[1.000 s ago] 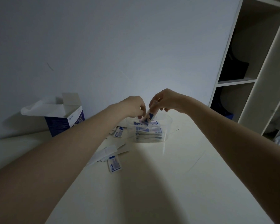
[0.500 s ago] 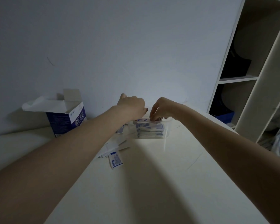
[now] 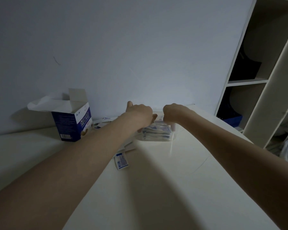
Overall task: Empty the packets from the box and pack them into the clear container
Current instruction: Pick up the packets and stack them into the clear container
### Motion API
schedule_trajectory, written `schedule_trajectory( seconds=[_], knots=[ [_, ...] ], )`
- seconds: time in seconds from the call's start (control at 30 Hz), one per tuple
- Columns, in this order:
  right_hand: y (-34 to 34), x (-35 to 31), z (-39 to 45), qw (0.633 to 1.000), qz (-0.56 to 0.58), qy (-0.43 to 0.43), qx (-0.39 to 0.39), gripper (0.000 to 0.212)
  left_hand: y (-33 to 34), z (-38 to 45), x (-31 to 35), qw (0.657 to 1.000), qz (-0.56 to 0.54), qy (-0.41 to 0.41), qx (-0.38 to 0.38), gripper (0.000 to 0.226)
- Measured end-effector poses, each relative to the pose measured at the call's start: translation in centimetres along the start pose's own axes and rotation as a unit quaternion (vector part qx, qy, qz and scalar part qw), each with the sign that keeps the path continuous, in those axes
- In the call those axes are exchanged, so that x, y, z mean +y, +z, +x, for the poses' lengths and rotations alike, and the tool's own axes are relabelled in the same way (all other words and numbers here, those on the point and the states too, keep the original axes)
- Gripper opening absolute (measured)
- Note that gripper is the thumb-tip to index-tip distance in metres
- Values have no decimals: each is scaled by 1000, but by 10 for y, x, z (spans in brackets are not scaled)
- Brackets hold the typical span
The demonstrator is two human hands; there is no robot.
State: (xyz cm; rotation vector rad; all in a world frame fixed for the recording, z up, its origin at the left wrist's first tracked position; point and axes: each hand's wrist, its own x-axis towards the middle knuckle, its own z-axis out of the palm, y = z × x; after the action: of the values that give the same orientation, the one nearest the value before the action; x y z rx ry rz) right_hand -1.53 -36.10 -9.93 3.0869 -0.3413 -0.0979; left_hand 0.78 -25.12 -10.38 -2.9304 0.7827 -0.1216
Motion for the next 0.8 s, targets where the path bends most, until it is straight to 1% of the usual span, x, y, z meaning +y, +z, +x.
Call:
schedule_trajectory(
  seconds=[0.07, 0.1, 0.17, 0.23, 0.27, 0.3, 0.33, 0.4, 0.43, 0.47, 0.5, 0.57, 0.6, 0.63, 0.67, 0.7, 0.73, 0.8],
  knots=[
    [-3, -2, -5, 1000, -7, -2, 11, 13, -2, -3, 1, 1000, 7, 2, 18, 51],
    [-6, -3, -8, 1000, -10, 0, 27, 10, -6, -5, 0, 999, 12, 5, 38, 51],
    [-17, -6, -14, 997, 5, -5, 82, 12, -17, -10, -4, 993, 13, 25, 112, 45],
    [-28, -14, -19, 986, 66, -26, 148, 13, -26, -19, -14, 979, 0, 46, 198, 39],
    [-32, -20, -22, 977, 113, -51, 172, 12, -30, -24, -21, 971, -3, 51, 232, 36],
    [-34, -29, -25, 967, 164, -83, 179, 15, -30, -30, -30, 968, -5, 49, 247, 34],
    [-34, -39, -30, 956, 207, -119, 169, 19, -28, -37, -40, 967, -5, 38, 250, 31],
    [-22, -57, -41, 950, 230, -179, 111, 20, -18, -51, -62, 975, -12, 5, 223, 28],
    [-14, -64, -45, 953, 210, -202, 82, 19, -11, -58, -72, 982, -28, -10, 185, 27],
    [-3, -73, -47, 955, 182, -229, 56, 18, -2, -67, -85, 990, -50, -24, 129, 25],
    [6, -78, -48, 956, 144, -255, 30, 20, 6, -71, -94, 995, -74, -31, 54, 23],
    [25, -89, -48, 952, 62, -298, -38, 39, 21, -85, -109, 989, -113, -29, -93, 28],
    [33, -92, -47, 950, 41, -306, -55, 45, 27, -90, -113, 982, -125, -27, -137, 35],
    [39, -95, -46, 950, 41, -305, -51, 45, 31, -95, -115, 979, -122, -22, -162, 41],
    [43, -96, -45, 952, 54, -302, -25, 41, 35, -100, -115, 980, -110, -14, -166, 44],
    [46, -97, -45, 952, 69, -298, 5, 35, 40, -103, -115, 983, -98, -5, -152, 44],
    [47, -97, -45, 952, 80, -295, 29, 31, 43, -104, -114, 987, -95, 5, -130, 40],
    [45, -98, -46, 951, 89, -291, 54, 25, 48, -104, -114, 990, -115, 12, -75, 17]
  ],
)
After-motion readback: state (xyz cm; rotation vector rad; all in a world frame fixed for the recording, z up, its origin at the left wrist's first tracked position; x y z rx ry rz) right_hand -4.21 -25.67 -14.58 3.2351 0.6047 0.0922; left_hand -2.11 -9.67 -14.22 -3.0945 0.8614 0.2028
